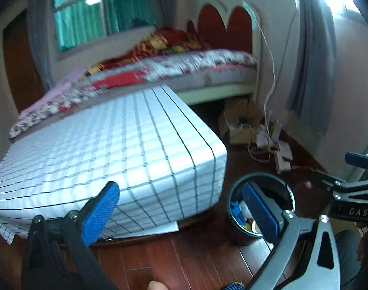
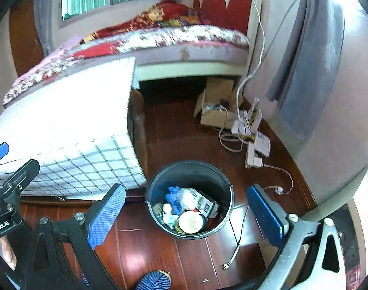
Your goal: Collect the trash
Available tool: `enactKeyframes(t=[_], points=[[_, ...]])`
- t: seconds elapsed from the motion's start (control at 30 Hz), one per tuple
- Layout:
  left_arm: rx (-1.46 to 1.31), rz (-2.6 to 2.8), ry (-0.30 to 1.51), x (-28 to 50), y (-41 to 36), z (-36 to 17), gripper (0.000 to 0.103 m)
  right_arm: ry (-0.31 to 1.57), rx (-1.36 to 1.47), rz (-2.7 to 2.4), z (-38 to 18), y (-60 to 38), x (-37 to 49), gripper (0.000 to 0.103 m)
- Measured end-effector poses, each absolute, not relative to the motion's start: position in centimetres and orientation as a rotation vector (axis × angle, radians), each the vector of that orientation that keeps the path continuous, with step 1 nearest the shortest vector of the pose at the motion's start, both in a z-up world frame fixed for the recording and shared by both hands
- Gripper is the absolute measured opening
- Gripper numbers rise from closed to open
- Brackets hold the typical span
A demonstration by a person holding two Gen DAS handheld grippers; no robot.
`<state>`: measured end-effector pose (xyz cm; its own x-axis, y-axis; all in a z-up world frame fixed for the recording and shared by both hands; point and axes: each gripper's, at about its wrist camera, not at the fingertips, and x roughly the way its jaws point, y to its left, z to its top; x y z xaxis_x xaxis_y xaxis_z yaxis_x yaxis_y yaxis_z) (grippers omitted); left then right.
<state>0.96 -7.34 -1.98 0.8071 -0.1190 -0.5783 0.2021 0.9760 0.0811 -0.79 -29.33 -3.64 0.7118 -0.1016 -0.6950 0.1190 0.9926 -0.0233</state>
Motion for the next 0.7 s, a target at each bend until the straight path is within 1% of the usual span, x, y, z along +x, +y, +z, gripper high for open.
enactKeyframes(t=[0.17, 0.37, 0.7], points=[[0.115, -0.168, 0.542, -2.2, -5.9, 1.3, 0.103, 0.689, 0.005, -0.120, 0.1, -26.9, -3.4, 0.102], [0.062, -0.144, 0.499, -4.0, -3.8, 3.2, 0.103, 0.599, -0.016, -0.101, 3.7, -24.6, -5.5, 0.102], [0.055, -0.161, 0.496, -3.6, -3.9, 2.9, 0.103, 0.573, -0.032, -0.098, 4.4, -24.3, -5.4, 0.102]])
